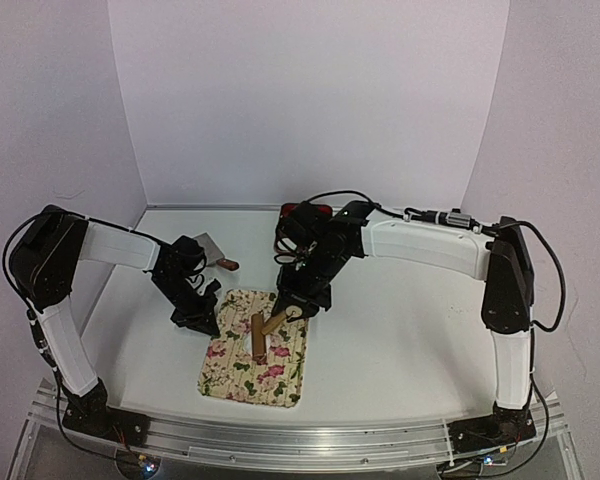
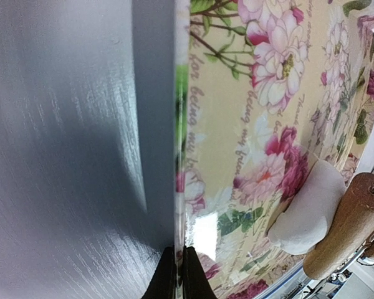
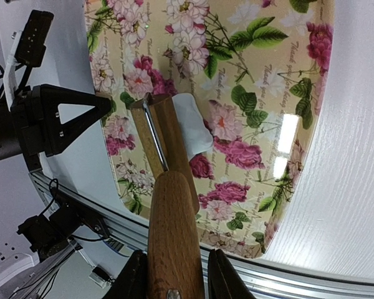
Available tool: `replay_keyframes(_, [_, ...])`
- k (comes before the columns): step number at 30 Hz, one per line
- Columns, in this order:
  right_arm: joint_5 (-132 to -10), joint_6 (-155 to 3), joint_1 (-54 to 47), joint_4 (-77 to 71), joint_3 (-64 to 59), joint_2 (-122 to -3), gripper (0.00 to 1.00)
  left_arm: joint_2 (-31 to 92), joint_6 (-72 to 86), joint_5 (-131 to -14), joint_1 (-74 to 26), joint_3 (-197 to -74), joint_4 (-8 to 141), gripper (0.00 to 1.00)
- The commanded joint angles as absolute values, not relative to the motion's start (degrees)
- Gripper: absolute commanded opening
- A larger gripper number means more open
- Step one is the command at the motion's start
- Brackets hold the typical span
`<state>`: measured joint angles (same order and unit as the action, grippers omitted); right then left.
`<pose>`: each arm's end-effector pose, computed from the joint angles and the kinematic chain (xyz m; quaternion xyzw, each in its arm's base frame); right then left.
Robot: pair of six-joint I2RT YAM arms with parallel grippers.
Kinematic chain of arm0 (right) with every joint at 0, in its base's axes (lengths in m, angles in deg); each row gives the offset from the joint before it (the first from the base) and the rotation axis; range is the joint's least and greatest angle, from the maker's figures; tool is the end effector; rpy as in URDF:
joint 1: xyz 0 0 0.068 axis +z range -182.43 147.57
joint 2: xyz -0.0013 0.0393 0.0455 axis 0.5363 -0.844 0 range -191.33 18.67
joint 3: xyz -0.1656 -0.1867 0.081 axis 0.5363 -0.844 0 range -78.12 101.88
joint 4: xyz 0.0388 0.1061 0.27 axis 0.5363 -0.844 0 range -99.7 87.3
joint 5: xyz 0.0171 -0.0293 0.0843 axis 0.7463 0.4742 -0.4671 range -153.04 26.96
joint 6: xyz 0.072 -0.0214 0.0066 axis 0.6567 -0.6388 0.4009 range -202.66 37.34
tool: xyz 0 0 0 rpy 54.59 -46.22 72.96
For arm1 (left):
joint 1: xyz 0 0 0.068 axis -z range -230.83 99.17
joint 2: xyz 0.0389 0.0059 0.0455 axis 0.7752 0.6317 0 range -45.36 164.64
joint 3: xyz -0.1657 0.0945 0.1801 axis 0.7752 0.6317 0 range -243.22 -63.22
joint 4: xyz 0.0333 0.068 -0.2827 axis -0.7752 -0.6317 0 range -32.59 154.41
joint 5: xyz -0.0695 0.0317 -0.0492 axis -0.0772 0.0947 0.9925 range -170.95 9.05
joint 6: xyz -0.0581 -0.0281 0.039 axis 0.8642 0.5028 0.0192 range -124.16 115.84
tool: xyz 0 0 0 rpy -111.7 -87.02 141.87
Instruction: Roll out the dumpling wrappers from the dough
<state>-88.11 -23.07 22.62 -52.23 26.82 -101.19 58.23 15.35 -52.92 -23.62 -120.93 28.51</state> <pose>0.2568 0.4145 0.2009 0.0103 -0.9531 -0.2960 0.0616 0.2840 -0.1795 0.0730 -0.0822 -0.9644 0.2494 0.0319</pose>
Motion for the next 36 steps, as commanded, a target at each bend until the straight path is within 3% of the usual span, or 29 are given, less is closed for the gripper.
replay_keyframes(1, [-73.59, -21.89, 22.81, -68.86, 20.32, -108.57, 0.0, 58.26, 14.55, -53.7, -23.67, -120.73, 29.1, 0.02])
replay_keyframes(36, [-73.25, -24.62, 22.81, -68.92, 22.77, -121.39, 0.0, 57.02, 14.08, -52.13, -23.67, -119.73, 30.17, 0.0])
